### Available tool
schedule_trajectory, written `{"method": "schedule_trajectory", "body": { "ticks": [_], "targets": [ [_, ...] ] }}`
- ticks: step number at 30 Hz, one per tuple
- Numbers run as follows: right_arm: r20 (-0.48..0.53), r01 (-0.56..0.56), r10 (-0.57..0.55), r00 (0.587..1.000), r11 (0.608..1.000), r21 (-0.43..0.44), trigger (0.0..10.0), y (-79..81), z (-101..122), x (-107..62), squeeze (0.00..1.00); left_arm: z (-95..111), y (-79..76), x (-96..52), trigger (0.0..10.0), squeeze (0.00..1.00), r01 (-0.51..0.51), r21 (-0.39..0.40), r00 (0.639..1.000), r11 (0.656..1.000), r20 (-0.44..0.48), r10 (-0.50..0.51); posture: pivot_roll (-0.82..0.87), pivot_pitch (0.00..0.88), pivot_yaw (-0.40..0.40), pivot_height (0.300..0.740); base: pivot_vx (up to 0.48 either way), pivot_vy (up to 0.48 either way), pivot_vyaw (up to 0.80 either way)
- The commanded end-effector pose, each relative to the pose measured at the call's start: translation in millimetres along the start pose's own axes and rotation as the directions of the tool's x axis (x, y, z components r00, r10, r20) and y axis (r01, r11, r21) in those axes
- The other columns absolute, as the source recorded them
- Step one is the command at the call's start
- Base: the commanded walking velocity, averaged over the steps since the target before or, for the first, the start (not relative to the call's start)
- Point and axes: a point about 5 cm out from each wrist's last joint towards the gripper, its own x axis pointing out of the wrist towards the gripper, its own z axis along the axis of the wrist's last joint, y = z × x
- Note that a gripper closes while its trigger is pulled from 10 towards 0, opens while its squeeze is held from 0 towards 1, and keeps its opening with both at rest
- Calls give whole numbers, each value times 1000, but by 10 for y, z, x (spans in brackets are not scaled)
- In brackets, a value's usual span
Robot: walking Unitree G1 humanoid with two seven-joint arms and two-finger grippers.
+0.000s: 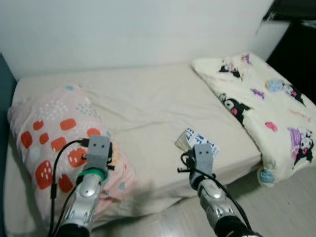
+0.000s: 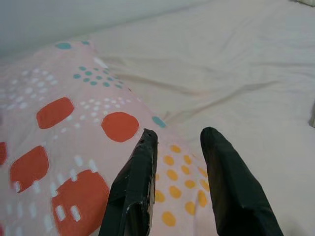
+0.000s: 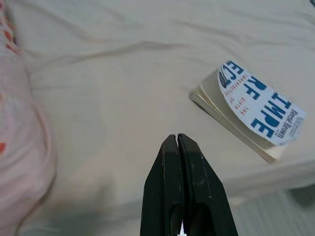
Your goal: Clean up the room
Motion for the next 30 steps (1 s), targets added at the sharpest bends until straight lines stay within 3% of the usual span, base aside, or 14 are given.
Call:
{"method": "schedule_trajectory", "body": {
  "ticks": [1,10,15,19,30],
  "targets": [
    [-3,8,-8,1000,1000,13,10000,-27,-26,-13,0,-38,6,-23,10000,0,-14,-2,1000,1000,-8,14,23,0,-18,740,0,0,0],
    [9,-32,32,999,999,0,10000,35,1,0,0,-35,15,-14,10000,0,-35,-24,999,999,-14,34,26,0,-20,740,0,-245,0],
    [20,-70,71,997,995,-65,10000,71,21,2,0,-35,19,-13,10000,0,-45,-33,999,998,-16,44,26,0,-20,740,0,-431,0],
    [18,-68,69,997,996,-51,10000,73,16,2,0,-37,21,-13,10000,0,-47,-35,999,998,-18,47,26,0,-21,740,0,-428,800],
    [22,-74,75,997,997,-28,10000,74,8,-6,0,-48,28,-22,10000,0,-51,-39,998,998,-23,50,23,0,-21,740,0,-431,0]
  ]
}}
